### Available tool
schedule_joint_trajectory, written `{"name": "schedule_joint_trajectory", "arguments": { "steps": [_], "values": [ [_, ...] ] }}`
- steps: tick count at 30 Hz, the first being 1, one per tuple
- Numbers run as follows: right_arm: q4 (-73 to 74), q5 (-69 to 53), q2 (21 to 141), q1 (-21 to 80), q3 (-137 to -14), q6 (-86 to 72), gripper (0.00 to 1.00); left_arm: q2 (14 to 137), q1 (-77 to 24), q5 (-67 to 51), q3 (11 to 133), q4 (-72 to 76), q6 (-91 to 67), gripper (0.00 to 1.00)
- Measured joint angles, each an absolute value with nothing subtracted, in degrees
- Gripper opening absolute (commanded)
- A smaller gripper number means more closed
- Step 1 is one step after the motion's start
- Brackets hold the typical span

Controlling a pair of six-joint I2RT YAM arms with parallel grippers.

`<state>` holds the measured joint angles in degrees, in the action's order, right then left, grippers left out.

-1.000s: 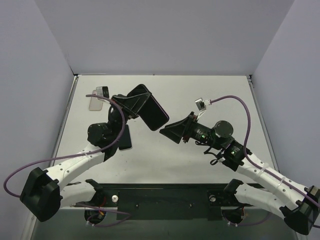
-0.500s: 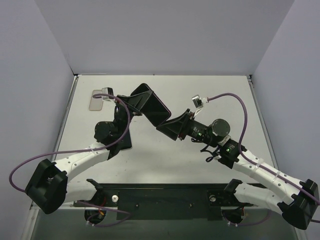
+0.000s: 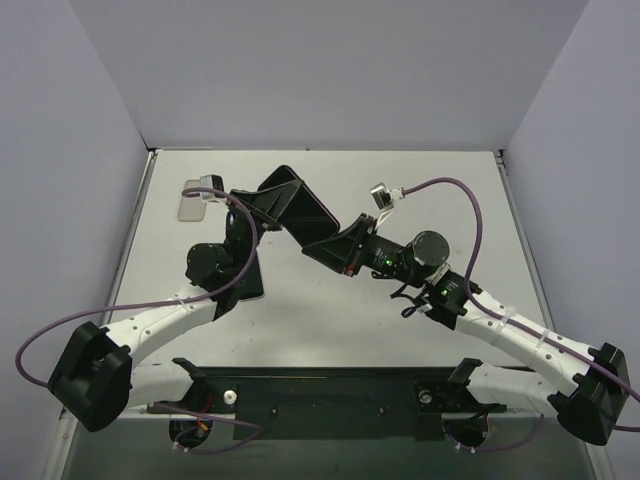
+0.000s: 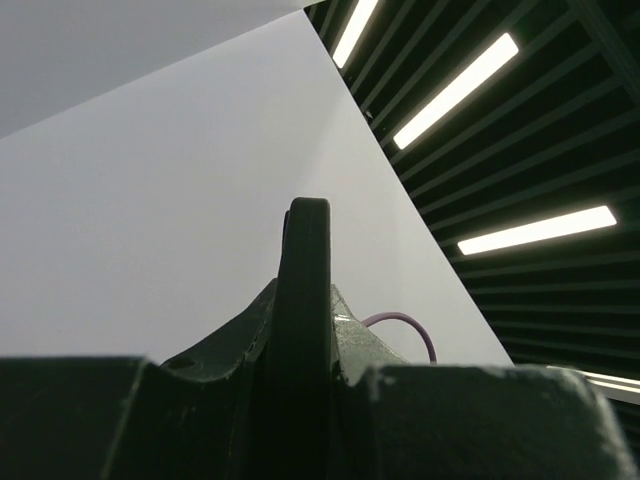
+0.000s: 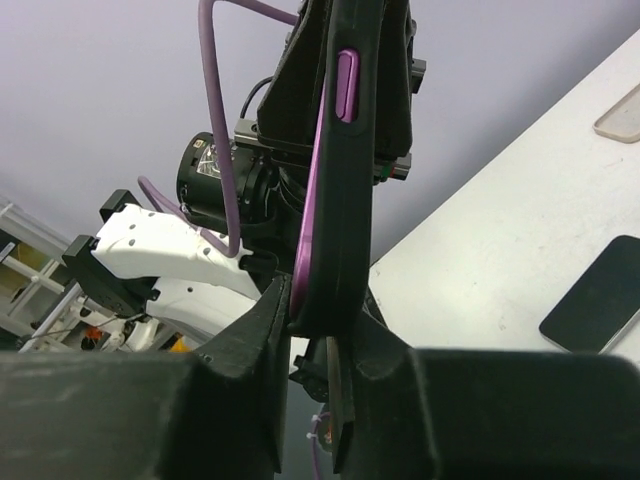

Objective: Take the phone out of the phone case
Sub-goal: Remove the phone case from the phone.

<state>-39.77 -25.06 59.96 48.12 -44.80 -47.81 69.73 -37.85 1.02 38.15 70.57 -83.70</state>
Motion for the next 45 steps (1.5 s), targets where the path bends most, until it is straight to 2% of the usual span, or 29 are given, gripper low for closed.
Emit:
{"name": "schedule_joint_trajectory", "arguments": {
  "steps": [1,7,12,19,24,29,30,32,33,35,38,41,45],
  "values": [
    [-39.68,-25.28,60.20,48.29,-45.08,-47.53,0.00,69.38,-37.58,0.80,38.15,70.11,-84.09,0.00],
    [-36.32,-25.52,61.06,49.25,-47.46,-41.65,0.00,68.49,-33.47,-6.72,39.13,65.63,-91.96,0.00],
    [-30.30,-22.55,60.97,51.96,-51.35,-28.45,0.00,70.48,-29.61,-17.10,42.68,64.97,-99.85,0.00],
    [-22.52,-20.36,60.49,54.54,-56.60,-10.24,0.00,74.65,-27.49,-28.05,51.70,67.29,-102.52,0.00],
    [-13.32,-17.21,60.45,51.44,-57.93,-1.50,0.00,75.35,-26.61,-31.24,52.75,67.75,-107.50,0.00],
    [-8.78,-14.35,62.52,47.55,-56.90,-1.65,0.00,73.52,-27.66,-33.54,54.00,70.98,-111.42,0.00],
    [-8.58,-14.37,62.52,47.59,-56.51,-2.74,0.01,73.25,-27.81,-33.65,54.22,71.55,-111.90,0.00],
    [-8.23,-15.14,62.48,47.20,-56.34,-6.17,0.22,72.86,-27.88,-34.04,54.41,72.29,-112.40,0.00],
    [-8.12,-15.77,62.35,46.89,-56.34,-8.64,0.26,72.60,-27.88,-34.37,54.41,72.34,-112.53,0.00],
    [-7.62,-16.14,61.60,46.28,-56.03,-13.56,0.43,71.96,-27.77,-34.85,54.35,72.23,-112.66,0.00],
    [-6.28,-16.53,57.76,45.67,-53.19,-24.01,0.48,68.60,-27.46,-35.11,53.10,67.94,-108.20,0.00],
    [-5.45,-17.04,52.60,45.67,-50.24,-33.89,0.49,63.11,-27.09,-33.52,51.40,58.92,-98.30,0.00],
    [-11.57,-18.98,45.91,45.74,-46.50,-48.42,0.48,58.02,-26.94,-29.82,50.48,48.62,-85.60,0.00]
  ]
}}
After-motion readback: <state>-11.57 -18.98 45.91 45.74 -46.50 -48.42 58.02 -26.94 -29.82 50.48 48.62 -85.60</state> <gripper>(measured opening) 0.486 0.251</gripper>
